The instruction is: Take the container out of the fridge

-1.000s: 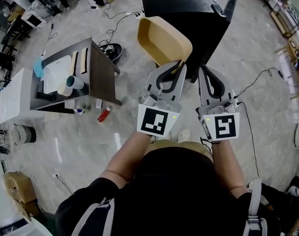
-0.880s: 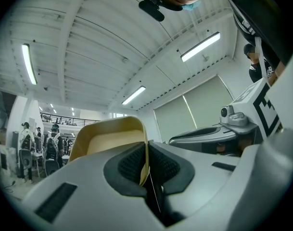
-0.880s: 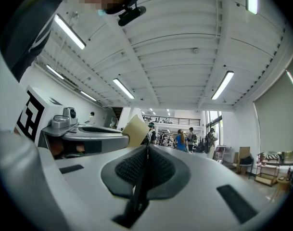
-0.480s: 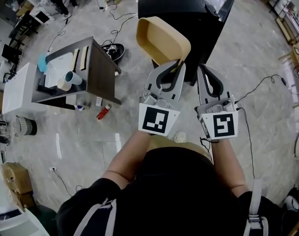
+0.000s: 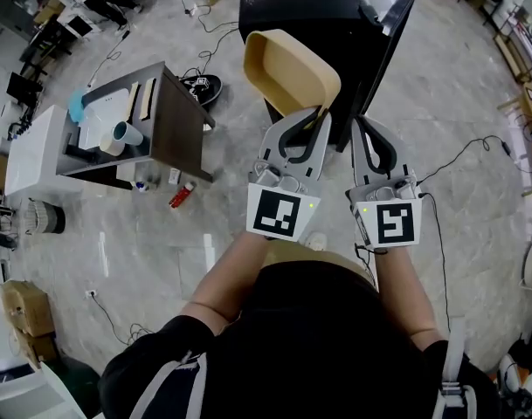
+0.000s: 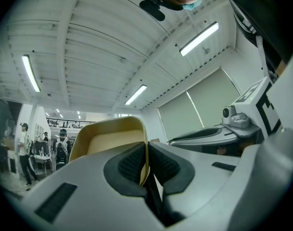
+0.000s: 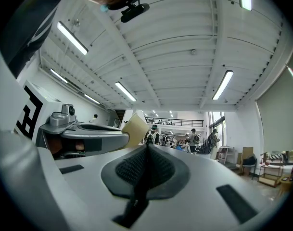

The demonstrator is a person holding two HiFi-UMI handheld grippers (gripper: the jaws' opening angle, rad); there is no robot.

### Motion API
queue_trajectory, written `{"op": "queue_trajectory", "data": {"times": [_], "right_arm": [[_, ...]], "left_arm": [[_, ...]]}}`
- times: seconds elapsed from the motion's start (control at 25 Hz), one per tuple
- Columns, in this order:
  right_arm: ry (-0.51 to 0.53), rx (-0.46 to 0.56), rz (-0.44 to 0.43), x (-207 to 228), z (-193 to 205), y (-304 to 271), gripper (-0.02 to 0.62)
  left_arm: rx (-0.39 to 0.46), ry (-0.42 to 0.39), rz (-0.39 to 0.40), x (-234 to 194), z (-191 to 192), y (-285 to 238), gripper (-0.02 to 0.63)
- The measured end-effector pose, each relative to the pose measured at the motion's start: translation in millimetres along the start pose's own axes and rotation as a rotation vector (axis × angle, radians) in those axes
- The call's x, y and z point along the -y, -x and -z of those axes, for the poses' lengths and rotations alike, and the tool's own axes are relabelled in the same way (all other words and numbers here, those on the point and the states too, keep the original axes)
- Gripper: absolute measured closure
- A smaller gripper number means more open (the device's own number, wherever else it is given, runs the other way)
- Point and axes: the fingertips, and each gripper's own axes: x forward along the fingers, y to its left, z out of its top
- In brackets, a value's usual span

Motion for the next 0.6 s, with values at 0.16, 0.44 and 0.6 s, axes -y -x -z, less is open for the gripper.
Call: {"op": "queue_trajectory", "data": {"times": [0.16,0.44,0.6], "right_arm": [[0.004,0.004,-0.001,5.9,0.7,0.1,0.56],[0.003,-0.003,0.007,14.4,6.7,-0.4,0.558],[0.009,-0.005,-0.001,15.4,10.6,-1.7,0.56]], "left_arm": [[0.0,-0.001,0.0,3.8,0.4,-5.6,0.572],[0.005,-0.003,0.001,5.4,2.6,-9.9,0.572],[0.002,0.001,-0.006,5.7,7.6,-12.5,0.572]]}}
